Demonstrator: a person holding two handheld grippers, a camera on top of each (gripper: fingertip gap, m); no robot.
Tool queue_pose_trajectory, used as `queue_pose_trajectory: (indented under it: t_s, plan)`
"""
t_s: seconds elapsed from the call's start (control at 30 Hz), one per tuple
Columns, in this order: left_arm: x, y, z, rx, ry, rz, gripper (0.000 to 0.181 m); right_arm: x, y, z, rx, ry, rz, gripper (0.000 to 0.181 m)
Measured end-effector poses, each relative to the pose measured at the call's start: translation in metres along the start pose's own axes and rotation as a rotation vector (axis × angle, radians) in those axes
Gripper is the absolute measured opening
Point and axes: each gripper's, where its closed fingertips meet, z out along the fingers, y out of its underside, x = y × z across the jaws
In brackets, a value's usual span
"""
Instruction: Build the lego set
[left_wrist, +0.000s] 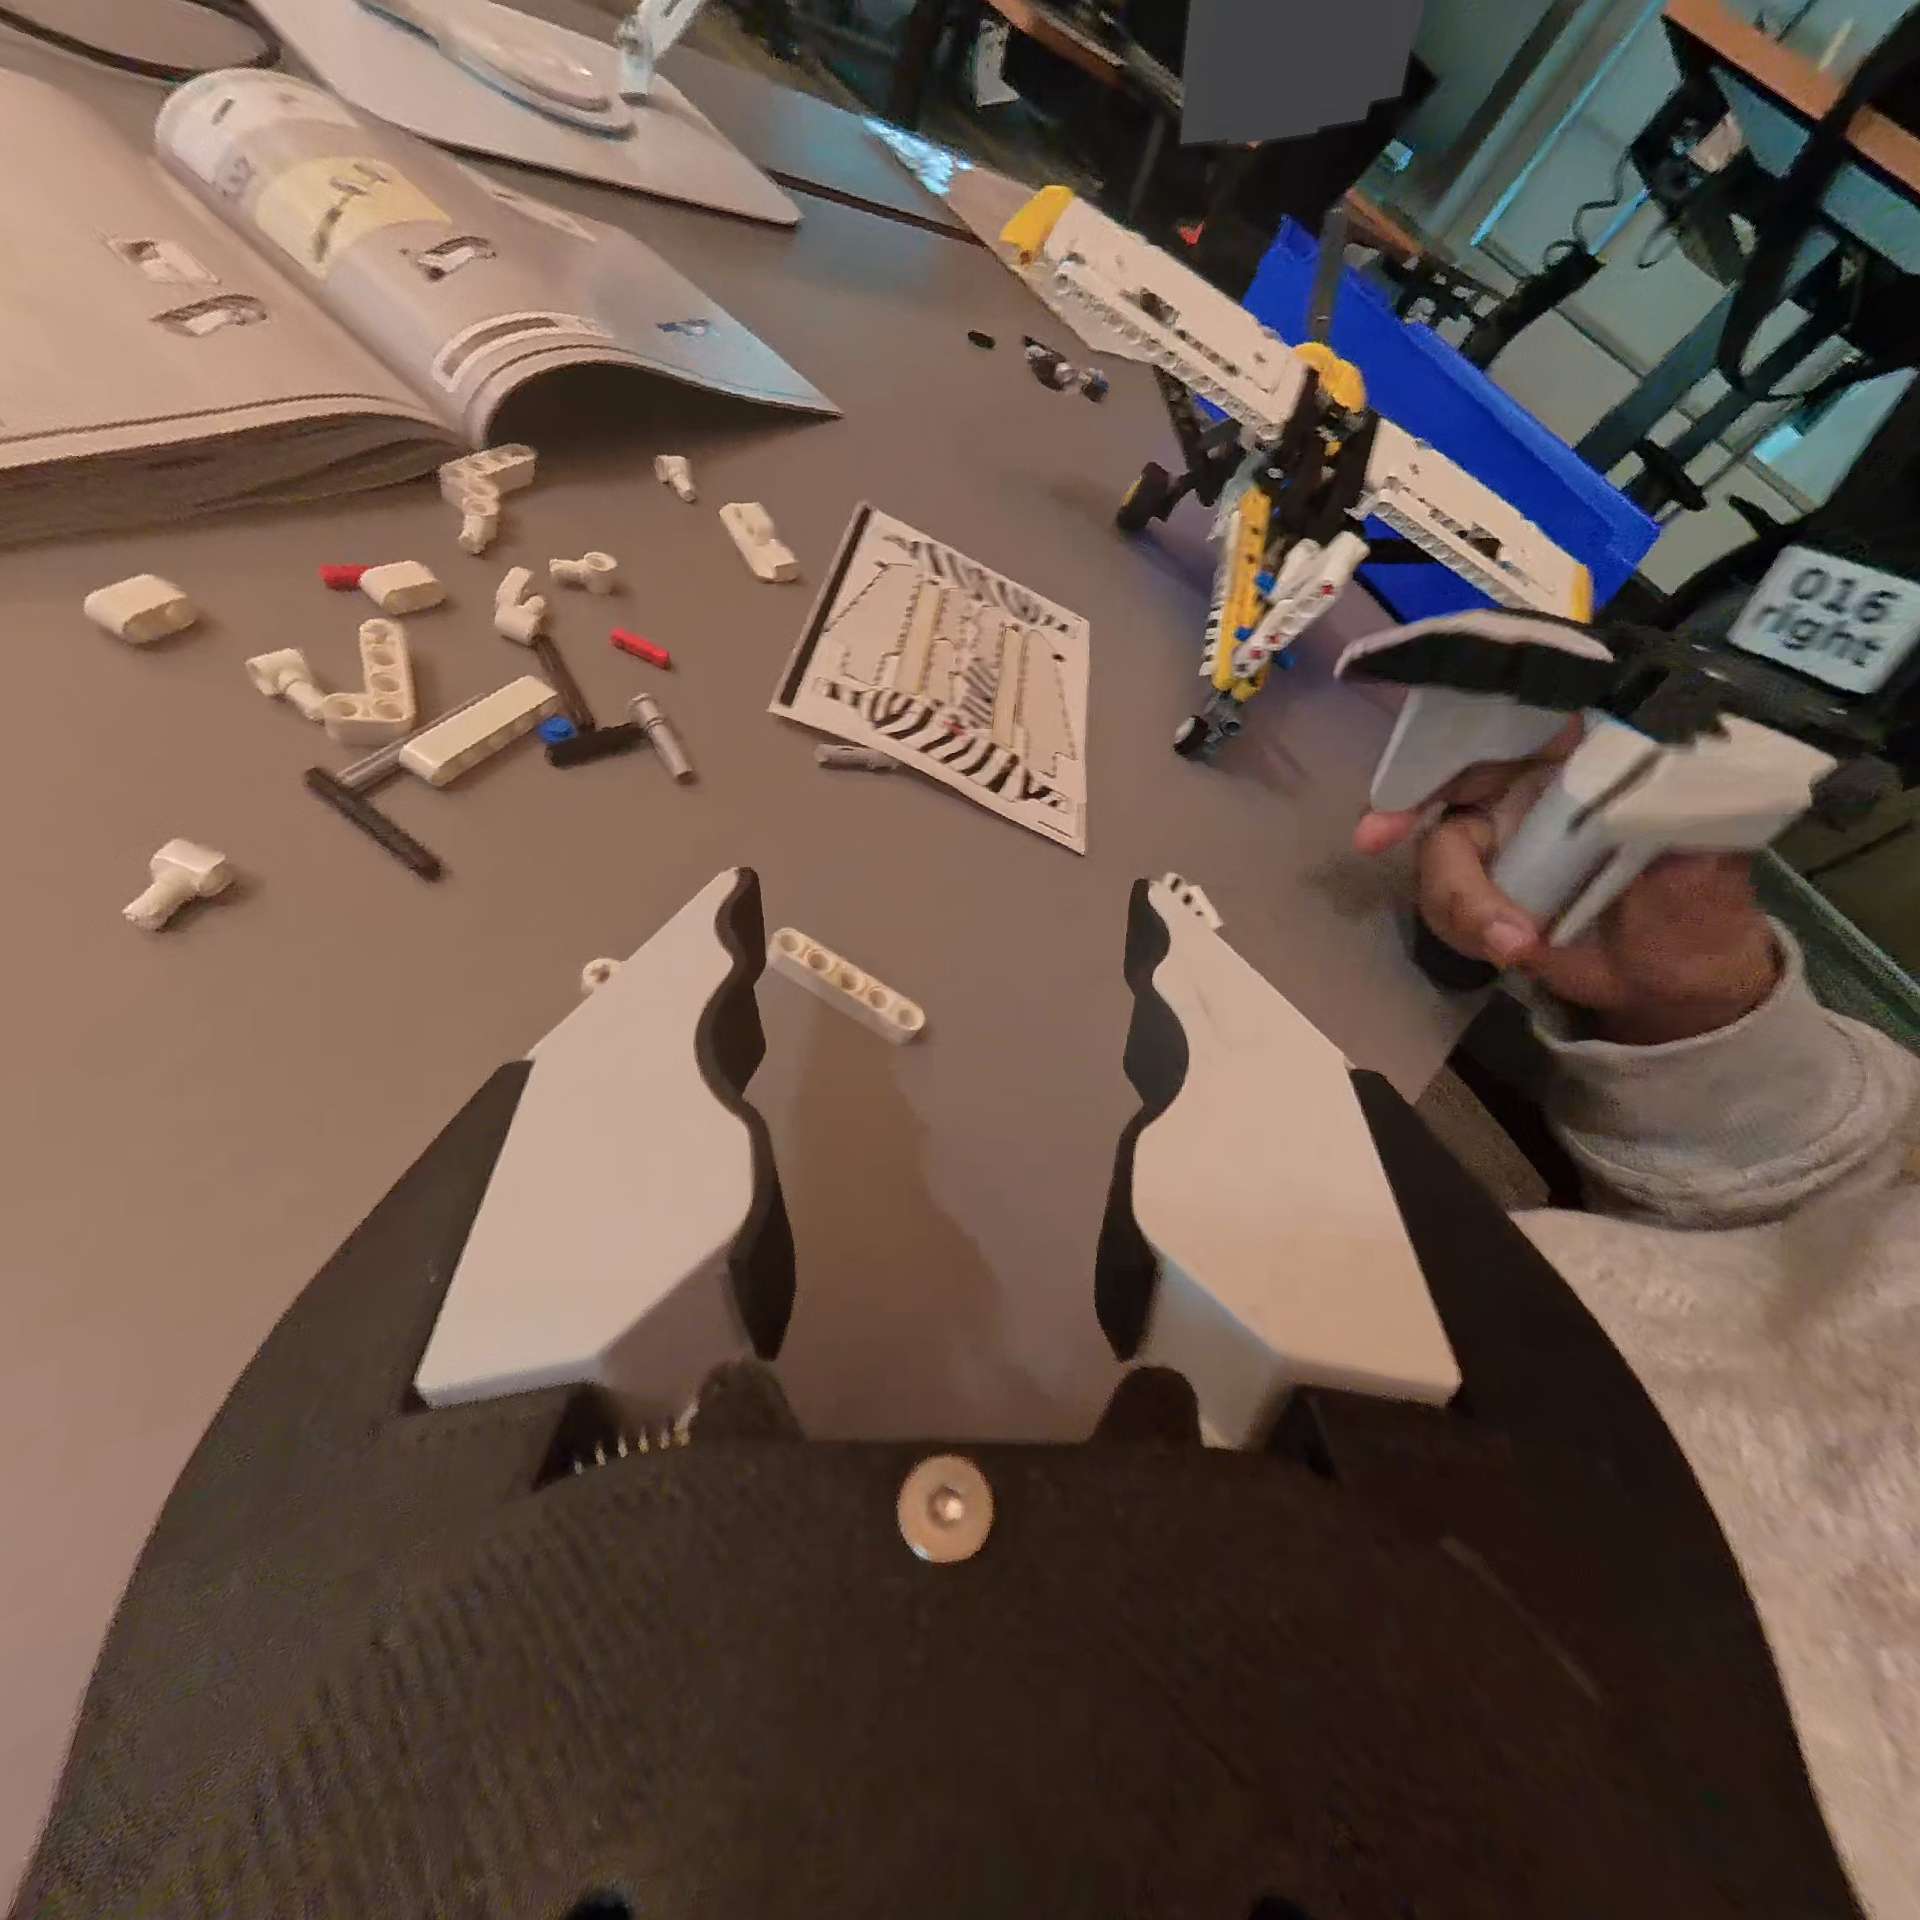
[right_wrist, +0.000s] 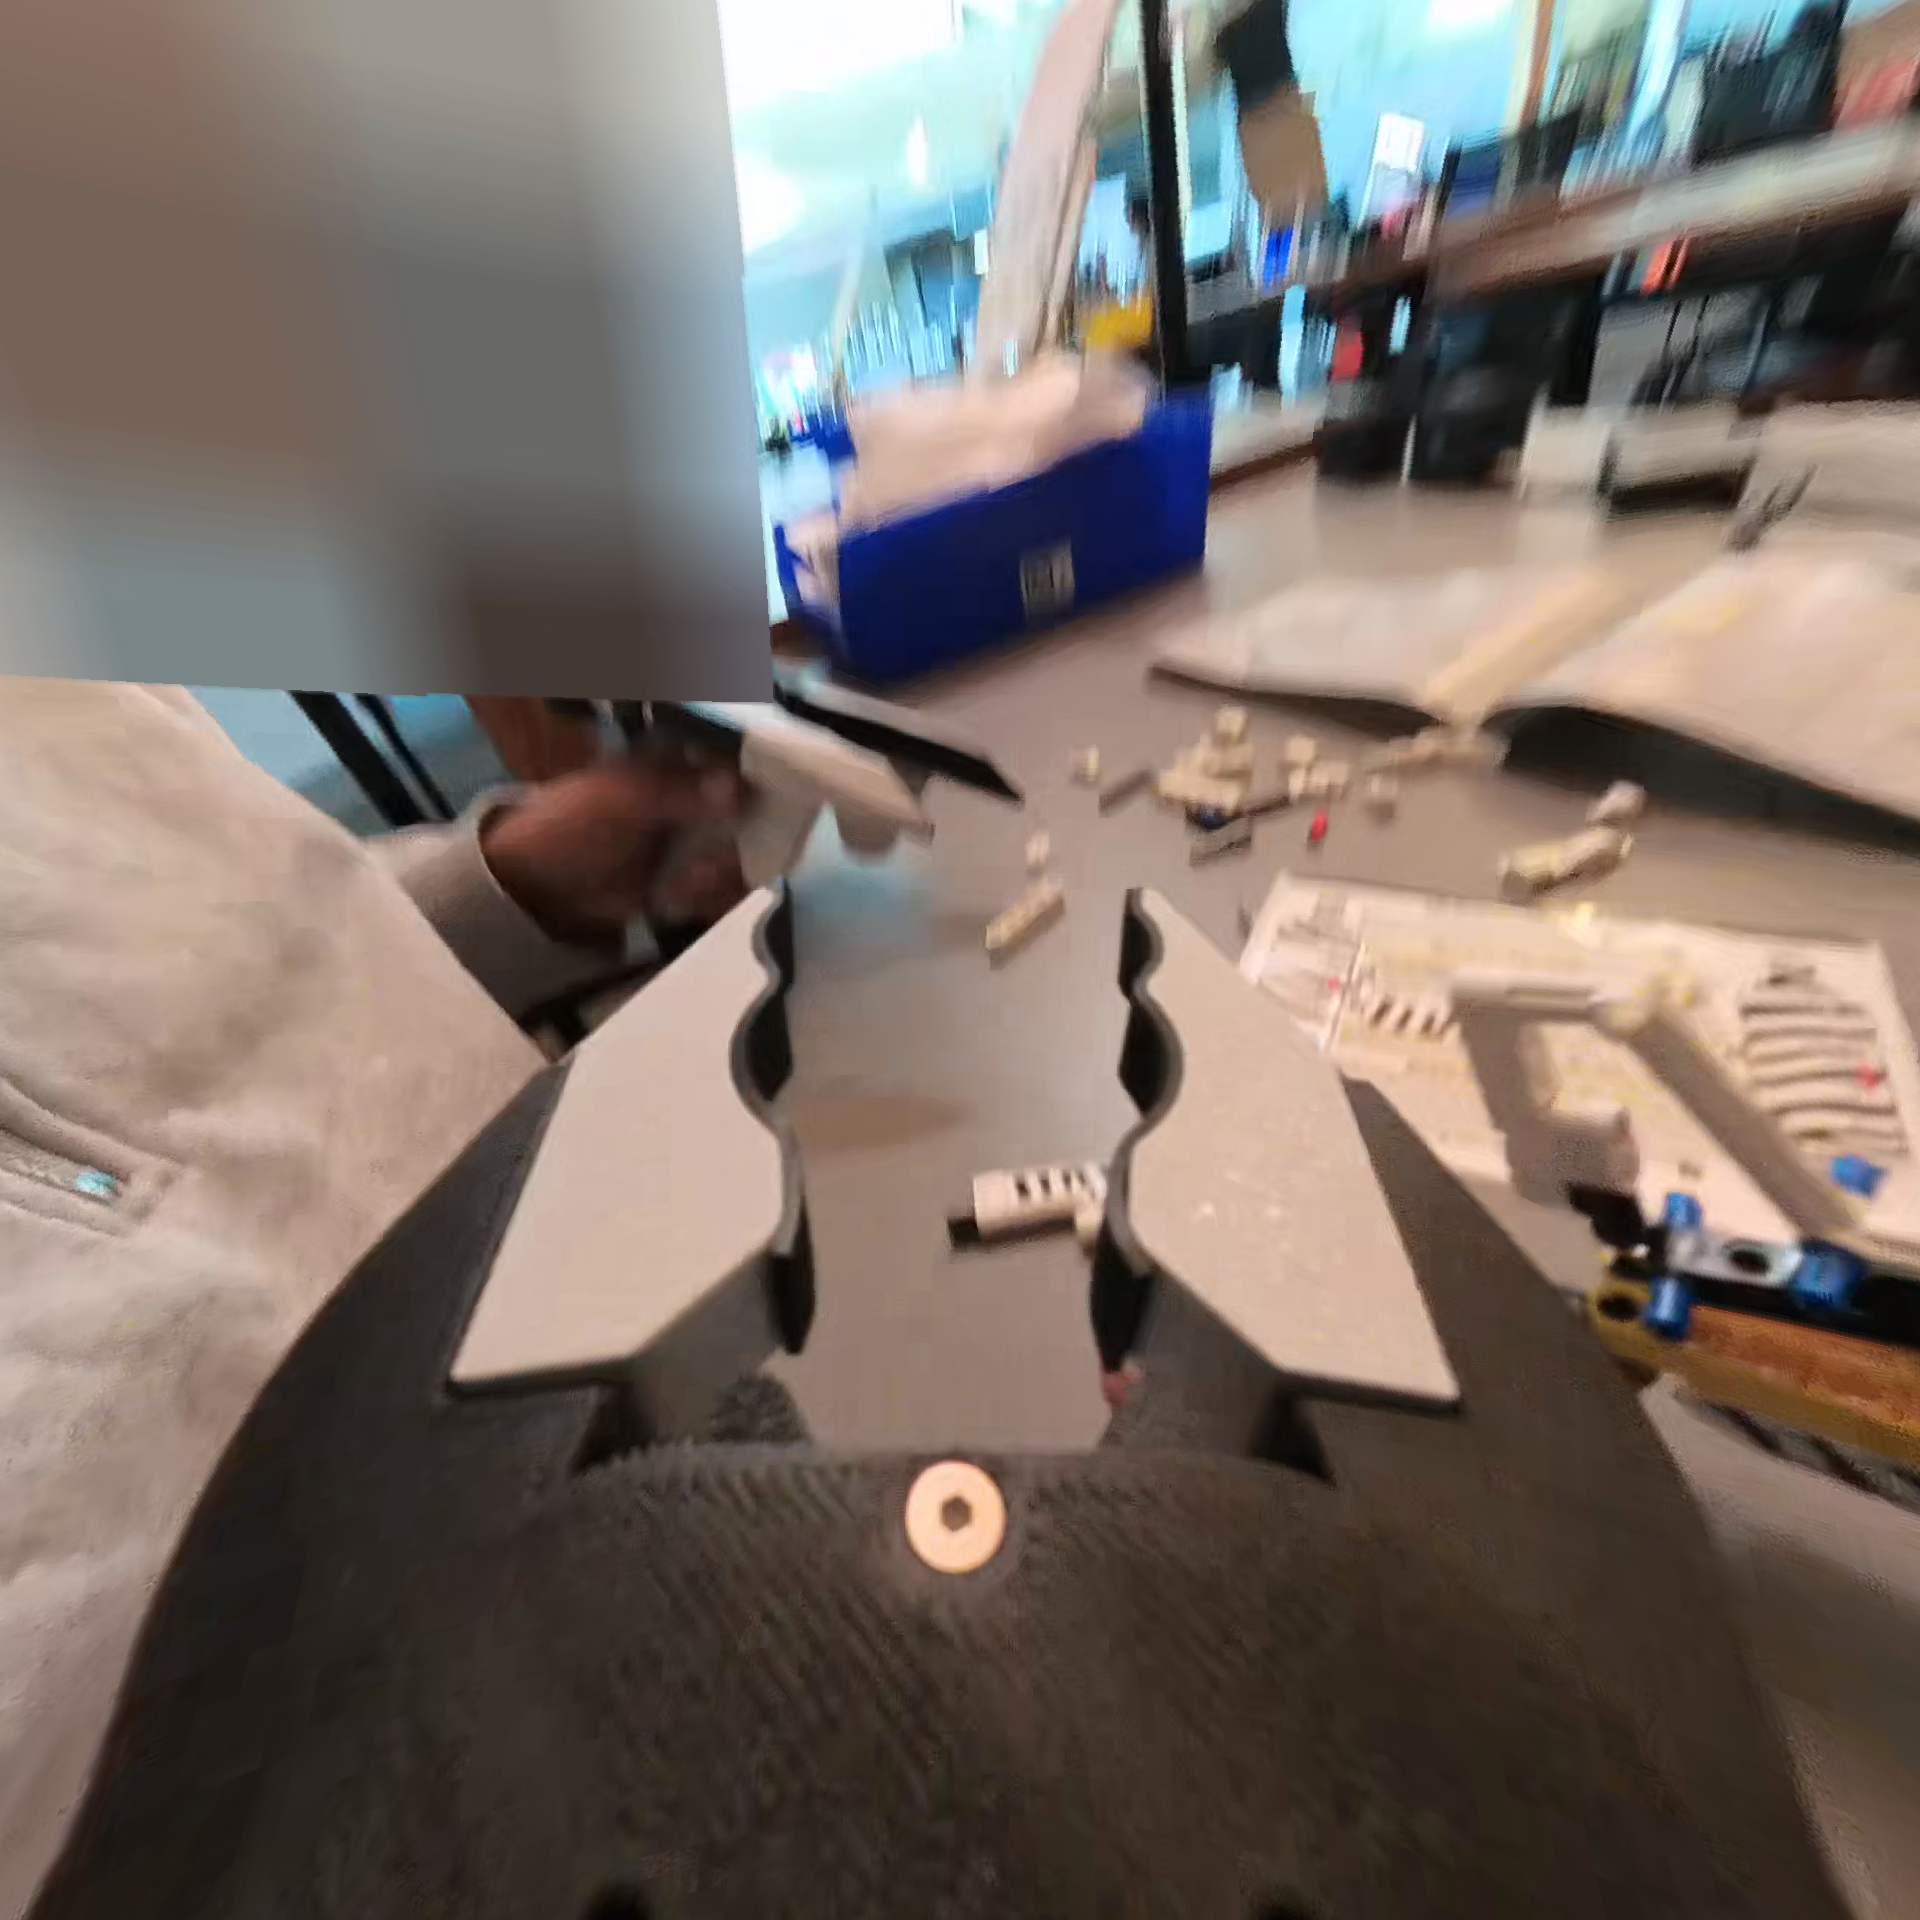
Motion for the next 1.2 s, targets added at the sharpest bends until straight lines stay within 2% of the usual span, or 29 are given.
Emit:
queue_pose_trajectory:
  t_s: [0.07,0.13,0.4,0.67,0.9,1.07,1.2]
  plan:
    - [-0.009,0.001,-0.002,-0.005,-0.042,-0.023,0.069,-0.001,0.029,0.004,-0.203,0.015,-0.018,0.056]
    - [-0.010,0.001,-0.002,-0.010,-0.041,-0.029,0.069,0.008,0.050,0.004,-0.340,0.081,-0.032,0.061]
    - [-0.018,0.000,-0.006,-0.012,-0.070,-0.029,0.067,0.018,0.064,0.005,-0.427,0.119,0.035,0.055]
    - [-0.021,0.001,-0.006,-0.021,-0.058,-0.057,0.067,0.017,0.088,0.007,-0.577,0.149,-0.057,0.049]
    - [-0.020,0.002,-0.006,-0.021,-0.007,-0.109,0.066,0.018,0.087,0.007,-0.570,0.157,-0.054,0.040]
    - [-0.004,0.001,-0.004,-0.015,0.052,-0.046,0.066,0.015,0.064,0.007,-0.430,0.135,-0.069,0.010]
    - [0.016,0.003,0.003,-0.020,0.111,0.014,0.063,0.015,0.055,0.005,-0.370,0.122,-0.040,0.007]
